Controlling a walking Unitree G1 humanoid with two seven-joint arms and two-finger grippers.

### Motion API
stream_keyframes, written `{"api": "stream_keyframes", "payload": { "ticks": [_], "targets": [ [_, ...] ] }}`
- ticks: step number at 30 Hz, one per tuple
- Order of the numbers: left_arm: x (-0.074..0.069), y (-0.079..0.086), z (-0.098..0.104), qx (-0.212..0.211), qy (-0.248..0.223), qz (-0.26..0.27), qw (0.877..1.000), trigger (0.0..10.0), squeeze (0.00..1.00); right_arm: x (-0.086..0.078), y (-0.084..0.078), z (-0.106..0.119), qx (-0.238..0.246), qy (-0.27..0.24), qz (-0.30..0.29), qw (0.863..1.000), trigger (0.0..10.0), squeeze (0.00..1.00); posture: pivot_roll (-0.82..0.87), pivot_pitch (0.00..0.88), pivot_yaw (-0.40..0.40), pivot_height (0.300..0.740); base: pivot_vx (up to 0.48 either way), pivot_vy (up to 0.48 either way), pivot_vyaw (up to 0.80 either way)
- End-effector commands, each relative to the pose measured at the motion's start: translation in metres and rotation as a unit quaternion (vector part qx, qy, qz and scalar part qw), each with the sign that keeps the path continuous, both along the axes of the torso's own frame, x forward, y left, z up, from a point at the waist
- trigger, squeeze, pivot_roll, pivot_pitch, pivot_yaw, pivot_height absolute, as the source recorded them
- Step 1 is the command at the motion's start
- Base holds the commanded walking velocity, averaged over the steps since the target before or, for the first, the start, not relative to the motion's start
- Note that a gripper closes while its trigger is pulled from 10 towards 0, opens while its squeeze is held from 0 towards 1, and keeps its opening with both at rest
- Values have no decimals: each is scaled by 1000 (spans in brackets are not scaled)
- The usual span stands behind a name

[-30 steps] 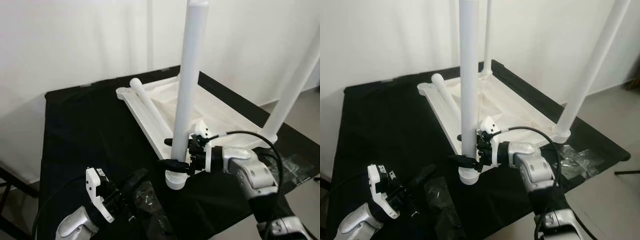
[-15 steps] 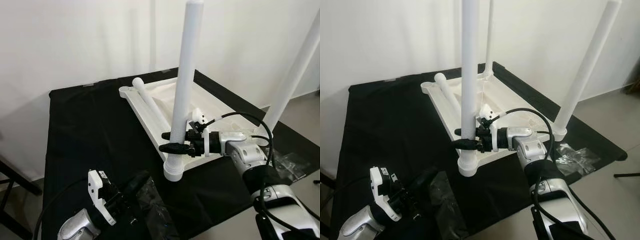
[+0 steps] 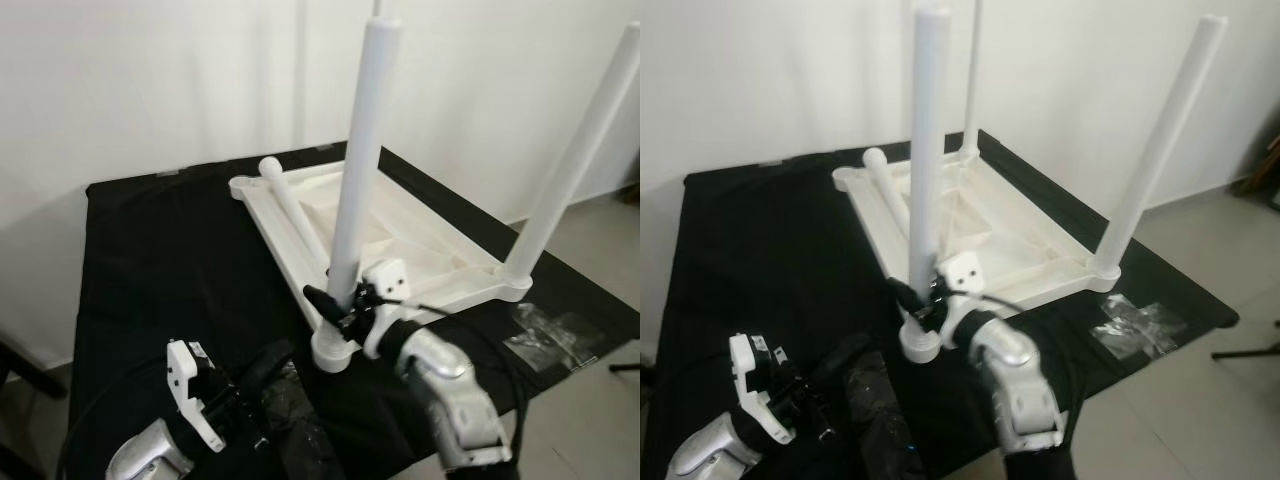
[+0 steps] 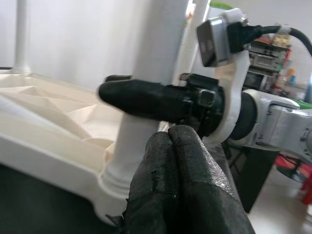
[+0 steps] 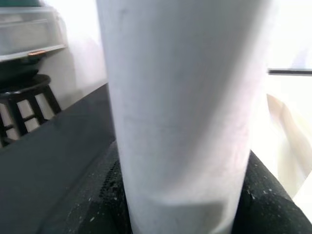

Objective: Building children table

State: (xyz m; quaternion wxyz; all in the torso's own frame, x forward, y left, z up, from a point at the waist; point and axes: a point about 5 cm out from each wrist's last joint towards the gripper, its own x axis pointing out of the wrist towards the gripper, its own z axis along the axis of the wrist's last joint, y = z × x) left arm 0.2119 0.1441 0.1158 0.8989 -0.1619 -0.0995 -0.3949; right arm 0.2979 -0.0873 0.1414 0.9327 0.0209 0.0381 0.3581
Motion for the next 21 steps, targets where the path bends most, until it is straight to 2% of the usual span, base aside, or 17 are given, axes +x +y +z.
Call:
{"api": "stream_keyframes", "payload": {
  "ticks": [1,5,6,7,8,10,11,13,14,15,16,17,18,19,20,21],
  "targets": [
    [1,1,-3,-6,10,-4,1000,10000,0,-1,-12,-43,9,139,-27,990,0,0,-83,0,-15,740,0,0,0],
    [2,1,-4,1,9,-4,1000,10000,0,-3,-6,-41,-2,129,3,992,0,0,-72,0,-24,740,0,0,0],
    [2,2,-4,2,8,2,1000,10000,0,-3,-3,-38,0,117,17,993,10000,0,-61,0,-25,740,0,0,0],
    [2,3,-4,1,7,9,1000,10000,0,-6,-1,-33,13,116,27,993,10000,0,-61,0,-24,740,0,0,0],
    [2,2,-5,1,7,10,1000,10000,0,-8,-1,-30,29,123,52,991,10000,1000,-63,0,-23,740,0,0,0],
    [2,2,-5,1,7,10,1000,10000,0,-9,-2,-28,39,128,69,989,10000,1000,-63,0,-23,740,0,0,0],
    [3,1,-5,2,8,6,1000,10000,0,-8,-3,-22,38,120,109,986,10000,1000,-58,0,-21,740,0,0,0],
    [3,1,-5,2,8,6,1000,10000,0,-8,-3,-22,38,120,109,986,10000,1000,-58,0,-21,740,0,0,0],
    [3,1,-5,3,9,1,1000,10000,0,-5,-7,-13,25,100,143,984,10000,1000,-59,0,-16,740,0,0,0],
    [3,1,-5,3,9,1,1000,10000,0,-5,-7,-13,25,100,143,984,10000,1000,-59,0,-16,740,0,0,0],
    [4,0,-5,4,9,-1,1000,10000,0,1,-12,-2,11,76,178,981,10000,1000,-57,0,-18,740,0,0,0],
    [4,0,-5,4,9,-1,1000,10000,0,1,-12,-2,11,76,178,981,10000,1000,-57,0,-18,740,0,0,0],
    [4,0,-5,2,10,-2,1000,10000,0,16,-22,14,-14,42,225,973,10000,996,-53,0,-23,740,0,0,0],
    [4,0,-5,2,10,-2,1000,10000,0,16,-22,14,-14,42,225,973,10000,996,-53,0,-23,740,0,0,0],
    [4,-1,-5,1,10,-2,1000,10000,0,23,-26,19,-22,33,242,969,10000,757,-47,0,-25,740,0,0,0],
    [4,-1,-5,1,10,-2,1000,10000,0,23,-26,19,-22,33,242,969,10000,757,-47,0,-25,740,0,0,0]
  ]
}}
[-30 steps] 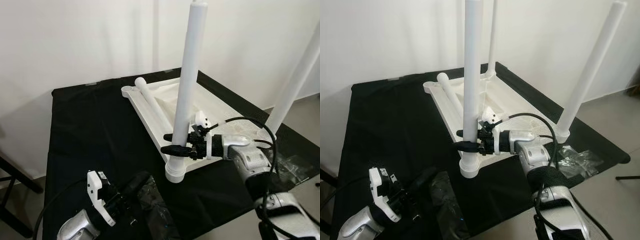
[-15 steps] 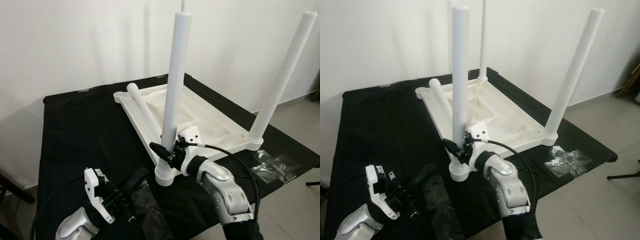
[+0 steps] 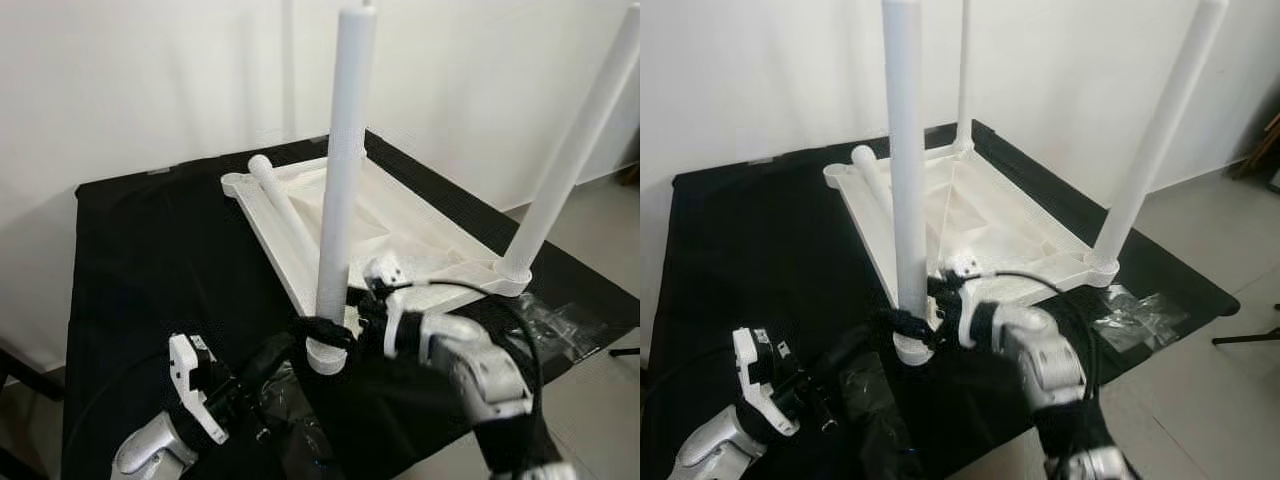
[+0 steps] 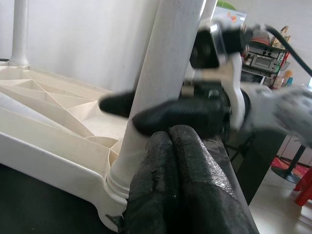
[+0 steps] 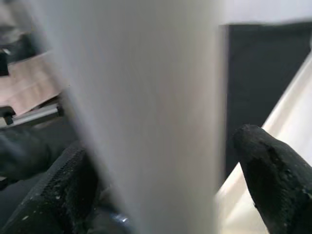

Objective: Building children table

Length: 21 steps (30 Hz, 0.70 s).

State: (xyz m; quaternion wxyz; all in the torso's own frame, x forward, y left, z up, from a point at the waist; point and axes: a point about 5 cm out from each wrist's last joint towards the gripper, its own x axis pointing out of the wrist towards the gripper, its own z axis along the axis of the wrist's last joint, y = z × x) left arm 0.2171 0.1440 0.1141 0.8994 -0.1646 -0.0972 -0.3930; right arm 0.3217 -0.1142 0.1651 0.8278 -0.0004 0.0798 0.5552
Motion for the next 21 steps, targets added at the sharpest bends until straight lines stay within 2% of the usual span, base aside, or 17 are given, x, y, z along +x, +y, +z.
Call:
{"api": "stream_keyframes", "payload": {
  "ticks": [1,2,3,5,7,10,11,12,13,21],
  "targets": [
    [-1,-1,-3,3,6,-3,1000,10000,0,-1,1,-4,3,3,19,1000,10000,757,-47,0,-25,740,0,0,0],
    [-1,-1,-3,3,6,-3,1000,10000,0,7,-2,1,3,1,35,999,10000,0,-40,0,-24,740,0,0,0],
    [-1,-1,-3,3,6,-2,1000,10000,0,14,-3,5,1,-1,44,999,10000,0,-36,0,-26,740,0,0,0],
    [-1,-1,-3,3,6,-2,1000,10000,0,14,-3,5,1,-1,44,999,10000,0,-36,0,-26,740,0,0,0],
    [-2,-1,-4,5,6,-2,1000,10000,0,28,-4,16,1,-3,53,999,10000,0,-25,0,-30,740,0,0,0],
    [-3,-2,-4,6,7,-1,1000,10000,0,37,-4,24,-1,-4,53,999,10000,0,-22,0,-32,740,0,0,0],
    [-3,-2,-4,6,7,-1,1000,10000,0,39,-5,25,2,-1,51,999,784,0,-22,0,-34,740,0,0,0],
    [-3,-2,-4,6,7,-1,1000,10000,0,39,-5,25,2,-1,51,999,784,0,-22,0,-34,740,0,0,0],
    [-3,-2,-4,5,6,-1,1000,10000,0,39,-6,26,8,4,55,998,0,0,-22,0,-35,740,0,0,0],
    [-3,-3,-4,4,6,-2,1000,10000,0,35,-16,22,14,2,65,998,0,0,-34,0,-30,740,0,0,0]
  ]
}}
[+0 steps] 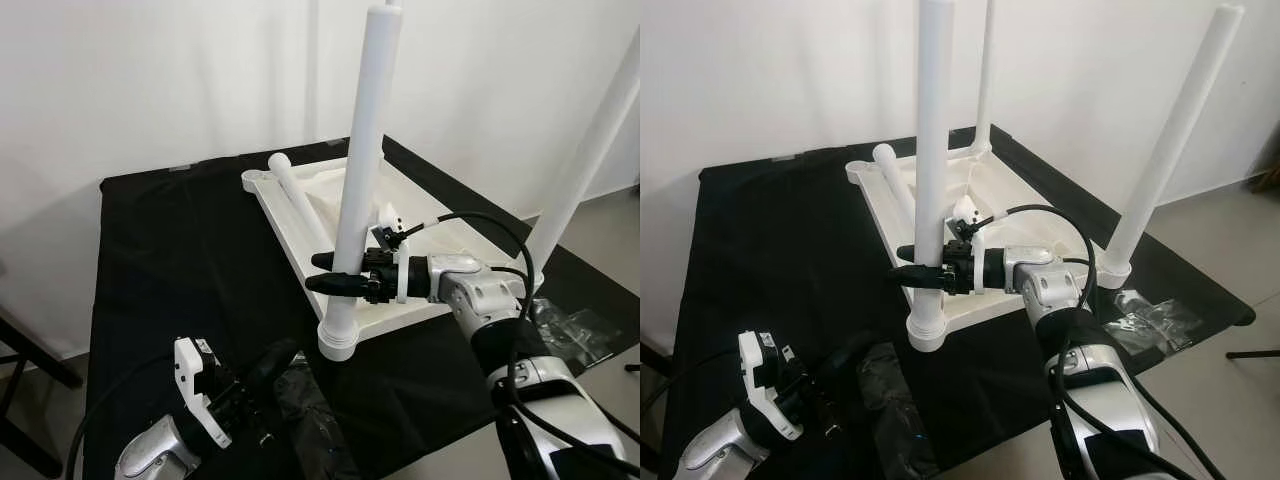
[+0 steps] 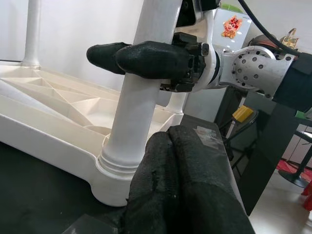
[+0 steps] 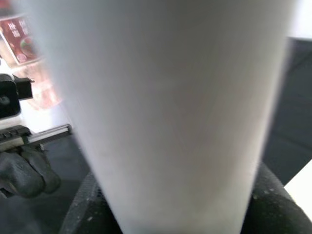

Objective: Building children table

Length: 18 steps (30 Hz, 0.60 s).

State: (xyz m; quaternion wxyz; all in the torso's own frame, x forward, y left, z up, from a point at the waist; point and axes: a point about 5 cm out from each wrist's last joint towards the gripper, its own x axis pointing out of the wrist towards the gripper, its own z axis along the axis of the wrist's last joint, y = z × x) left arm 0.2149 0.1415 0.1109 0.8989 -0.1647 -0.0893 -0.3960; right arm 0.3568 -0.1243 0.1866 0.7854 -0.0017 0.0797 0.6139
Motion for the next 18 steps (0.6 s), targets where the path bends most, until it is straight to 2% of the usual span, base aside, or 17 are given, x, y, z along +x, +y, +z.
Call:
{"api": "stream_keyframes", "payload": {
  "ticks": [1,6,8,10,12,13,15,16,17,18],
  "targets": [
    [0,0,-1,1,0,2,1000,10000,0,-1,-10,-1,15,-1,-13,1000,0,0,-34,0,-30,740,0,0,0],
    [0,0,0,0,-1,2,1000,10000,0,-7,-21,-8,21,-11,-54,998,0,0,-40,0,-30,740,0,0,0],
    [-1,2,0,0,-2,4,1000,10000,0,-17,-24,-20,6,-1,-106,994,0,0,-48,0,-33,740,0,0,0],
    [-2,4,1,1,-3,5,1000,10000,0,-32,-14,-45,-3,35,-233,972,0,0,-55,0,-36,740,0,0,0],
    [-2,4,1,1,-3,5,1000,10000,0,-32,-14,-45,-3,35,-233,972,0,0,-55,0,-36,740,0,0,0],
    [-1,7,1,2,-3,7,1000,10000,0,-61,14,-67,17,40,-317,947,0,0,-93,0,1,740,0,0,0],
    [-1,7,1,2,-3,7,1000,10000,0,-61,14,-67,17,40,-317,947,0,0,-93,0,1,740,0,0,0],
    [0,9,1,2,-3,7,1000,10000,0,-67,22,-63,19,11,-305,952,0,0,-93,0,1,740,0,0,0],
    [0,8,1,0,-2,7,1000,10000,0,-69,24,-71,19,39,-302,952,0,0,-89,0,-4,740,0,0,0],
    [0,8,1,0,-2,7,1000,10000,0,-69,24,-71,19,39,-302,952,0,0,-89,0,-4,740,0,0,0]
  ]
}}
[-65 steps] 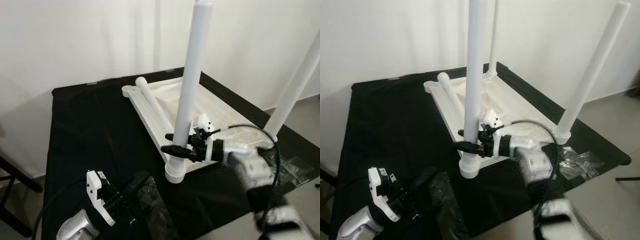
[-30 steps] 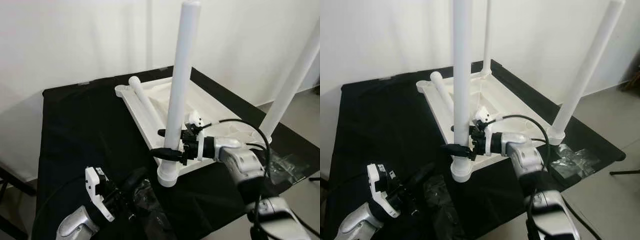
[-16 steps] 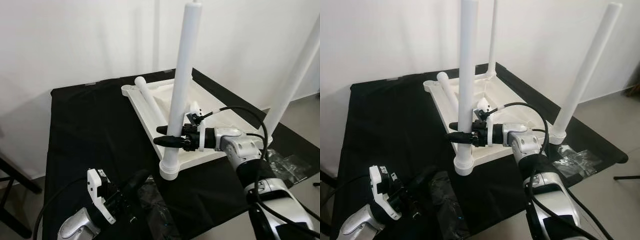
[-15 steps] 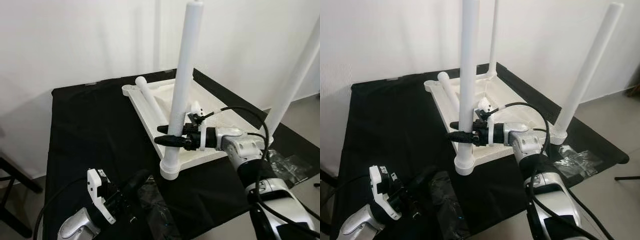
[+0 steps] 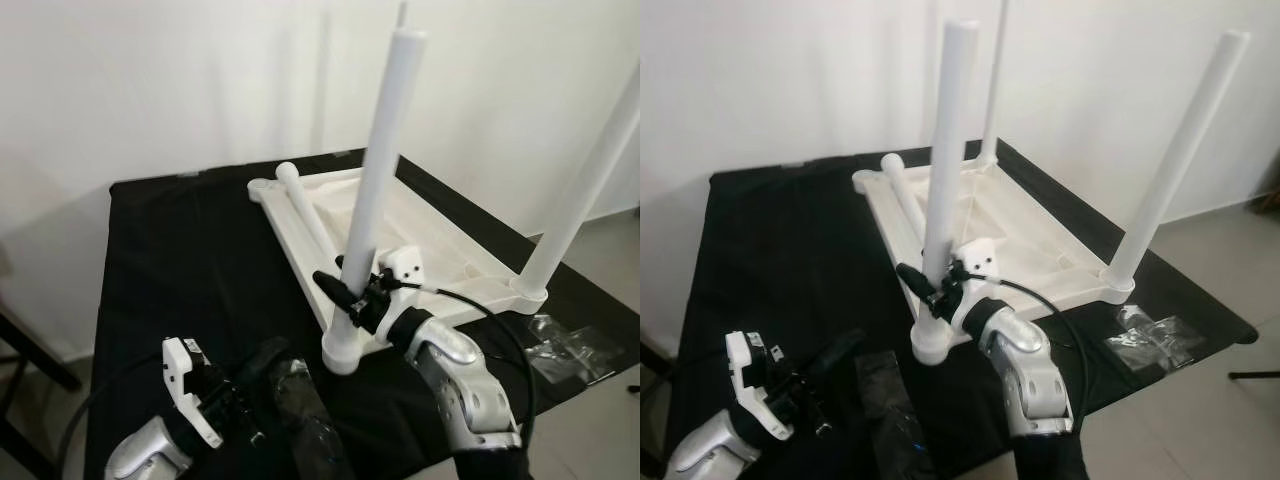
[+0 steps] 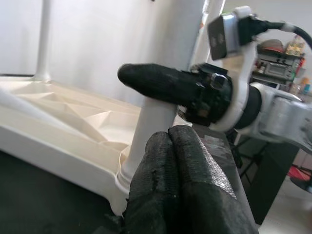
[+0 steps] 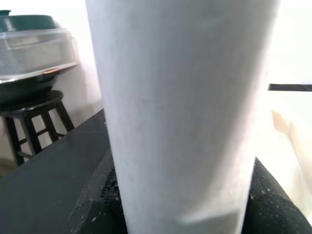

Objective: Building children table

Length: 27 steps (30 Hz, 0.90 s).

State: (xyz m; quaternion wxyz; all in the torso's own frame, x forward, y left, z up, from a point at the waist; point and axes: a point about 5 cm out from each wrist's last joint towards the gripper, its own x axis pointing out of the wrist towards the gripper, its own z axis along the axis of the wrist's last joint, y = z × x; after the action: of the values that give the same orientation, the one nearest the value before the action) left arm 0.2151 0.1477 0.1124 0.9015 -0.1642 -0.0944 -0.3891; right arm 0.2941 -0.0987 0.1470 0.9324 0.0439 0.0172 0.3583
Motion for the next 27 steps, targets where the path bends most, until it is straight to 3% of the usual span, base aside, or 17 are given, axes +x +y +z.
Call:
{"api": "stream_keyframes", "payload": {
  "ticks": [1,8,9,11,12,16,19,20,22,23,26,27],
  "targets": [
    [1,1,-1,3,2,-7,1000,10000,0,-8,1,-36,-18,92,15,995,0,0,-65,0,-22,740,0,0,0],
    [2,2,0,-1,0,7,1000,10000,0,-15,6,-36,-28,115,5,993,0,0,-75,0,-19,740,0,0,0],
    [2,2,0,0,0,6,1000,10000,0,-15,4,-33,-18,121,9,992,10000,0,-70,0,-16,740,0,0,0],
    [2,1,0,1,0,3,1000,10000,0,-15,3,-30,-12,123,9,992,10000,0,-70,0,-16,740,0,0,0],
    [3,1,-1,2,0,1,1000,10000,0,-16,3,-27,-10,120,33,992,10000,1000,-68,0,-15,740,0,0,0],
    [3,0,-1,2,0,0,1000,10000,0,-14,0,-21,-21,106,84,991,10000,1000,-59,0,-10,740,0,0,0],
    [4,-2,-1,3,1,-1,1000,10000,0,1,-14,-4,-57,58,157,984,10000,1000,-46,0,-15,740,0,0,0],
    [4,-2,-1,3,0,-1,1000,10000,0,13,-22,8,-74,35,195,977,10000,271,-40,0,-19,740,0,0,0],
    [4,-3,-1,4,0,-1,1000,10000,0,19,-28,17,-83,23,216,973,10000,271,-40,0,-19,740,0,0,0],
    [4,-3,-2,5,0,0,1000,10000,0,29,-33,27,-94,11,239,967,10000,0,-32,0,-24,740,0,0,0],
    [4,-3,-2,5,0,0,1000,10000,0,34,-35,32,-99,5,251,963,10000,0,-32,0,-24,740,0,0,0],
    [3,-4,-3,8,0,1,1000,10000,0,47,-39,43,-120,2,271,955,10000,0,-11,0,-34,740,0,0,0]
  ]
}}
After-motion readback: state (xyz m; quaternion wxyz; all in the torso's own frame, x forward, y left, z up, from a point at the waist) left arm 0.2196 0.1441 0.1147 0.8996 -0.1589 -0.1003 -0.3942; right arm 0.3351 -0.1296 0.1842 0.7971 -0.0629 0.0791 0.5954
